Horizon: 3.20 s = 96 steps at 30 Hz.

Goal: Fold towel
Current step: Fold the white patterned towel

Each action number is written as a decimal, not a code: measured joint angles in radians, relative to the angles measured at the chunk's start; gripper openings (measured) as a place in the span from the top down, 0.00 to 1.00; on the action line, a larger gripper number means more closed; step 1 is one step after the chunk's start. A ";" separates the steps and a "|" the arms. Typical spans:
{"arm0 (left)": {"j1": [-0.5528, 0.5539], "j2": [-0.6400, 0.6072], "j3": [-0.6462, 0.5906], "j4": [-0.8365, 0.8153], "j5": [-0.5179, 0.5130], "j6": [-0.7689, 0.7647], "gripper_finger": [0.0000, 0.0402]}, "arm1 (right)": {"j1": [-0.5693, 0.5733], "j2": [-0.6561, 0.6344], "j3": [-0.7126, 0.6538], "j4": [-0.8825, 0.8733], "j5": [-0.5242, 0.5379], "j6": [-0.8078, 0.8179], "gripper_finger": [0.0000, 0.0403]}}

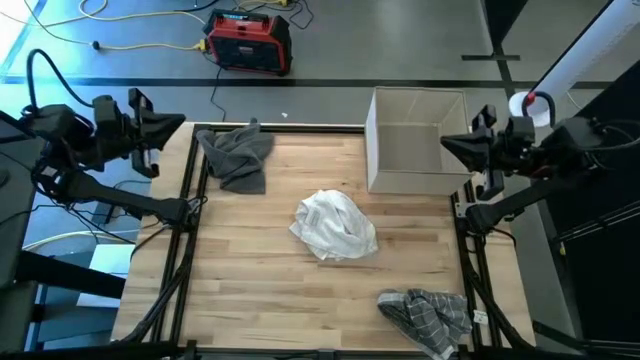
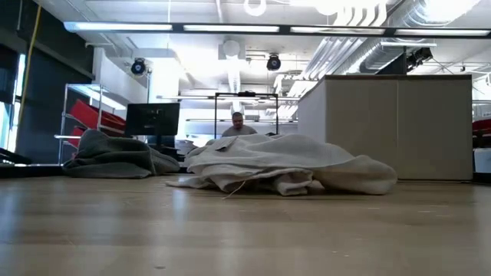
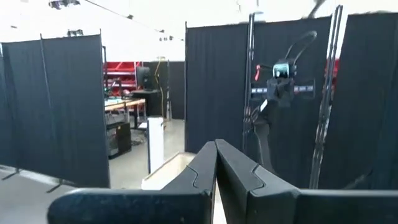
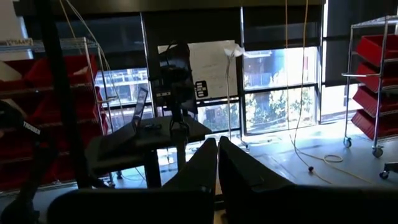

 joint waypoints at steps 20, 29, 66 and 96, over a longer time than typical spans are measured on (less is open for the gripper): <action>0.000 0.264 0.000 0.040 0.163 -0.237 0.92 | 0.000 0.014 0.010 0.007 -0.112 0.046 1.00; 0.000 0.543 -0.002 -0.054 0.248 -0.431 0.69 | 0.000 0.013 0.010 -0.061 -0.153 0.031 1.00; -0.080 1.086 -0.268 0.092 0.283 -0.849 0.49 | 0.002 0.046 0.010 -0.631 -0.274 0.368 1.00; 0.051 1.083 -0.433 0.295 0.580 -1.076 0.93 | 0.001 0.046 0.010 -0.665 -0.223 0.367 1.00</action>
